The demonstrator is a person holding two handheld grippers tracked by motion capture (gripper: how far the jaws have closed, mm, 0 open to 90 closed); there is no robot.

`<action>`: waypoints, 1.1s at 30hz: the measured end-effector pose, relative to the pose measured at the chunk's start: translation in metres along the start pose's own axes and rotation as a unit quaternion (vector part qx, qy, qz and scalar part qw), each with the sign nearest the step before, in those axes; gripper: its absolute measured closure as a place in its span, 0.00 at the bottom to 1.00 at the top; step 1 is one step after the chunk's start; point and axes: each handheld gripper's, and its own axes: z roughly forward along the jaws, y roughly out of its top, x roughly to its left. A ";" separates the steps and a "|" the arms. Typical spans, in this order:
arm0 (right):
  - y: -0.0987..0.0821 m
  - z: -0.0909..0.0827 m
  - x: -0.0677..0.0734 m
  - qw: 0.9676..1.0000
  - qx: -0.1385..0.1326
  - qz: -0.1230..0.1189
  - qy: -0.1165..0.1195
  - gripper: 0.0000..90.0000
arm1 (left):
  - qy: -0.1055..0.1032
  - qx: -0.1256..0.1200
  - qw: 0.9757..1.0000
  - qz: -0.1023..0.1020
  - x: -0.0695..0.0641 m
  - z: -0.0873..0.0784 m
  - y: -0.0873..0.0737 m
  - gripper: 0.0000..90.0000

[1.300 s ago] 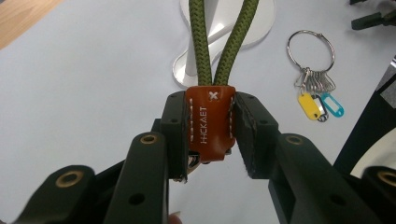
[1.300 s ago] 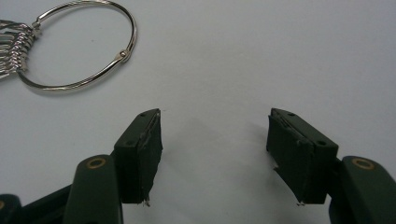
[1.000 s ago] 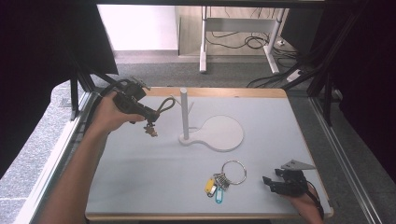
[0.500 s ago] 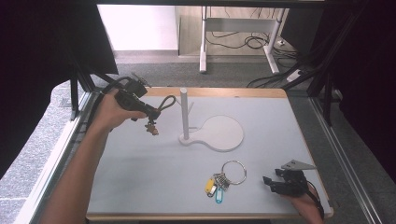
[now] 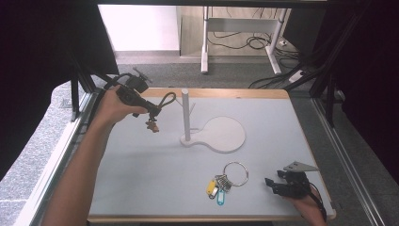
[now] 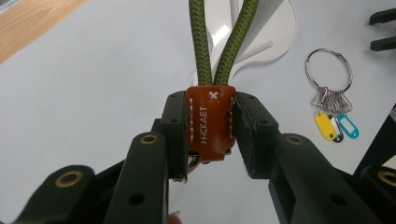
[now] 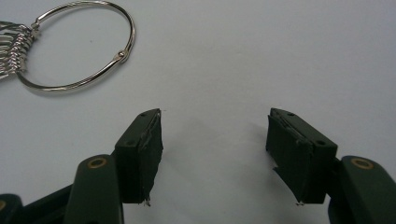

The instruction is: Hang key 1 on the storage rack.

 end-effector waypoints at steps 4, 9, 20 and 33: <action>0.000 0.000 0.000 1.000 -0.001 0.000 0.000 0.40 | -0.001 0.001 1.000 -0.001 0.002 0.003 0.001 0.74; 0.000 0.000 0.000 1.000 -0.001 -0.001 0.000 0.41 | -0.004 0.001 1.000 -0.004 0.005 0.006 0.004 0.74; 0.000 0.000 0.000 1.000 -0.001 -0.001 -0.001 0.41 | -0.011 0.005 1.000 -0.002 0.006 0.019 0.007 0.74; 0.000 0.000 0.000 1.000 -0.001 -0.003 -0.002 0.41 | -0.019 0.013 1.000 0.007 0.003 0.030 0.009 0.74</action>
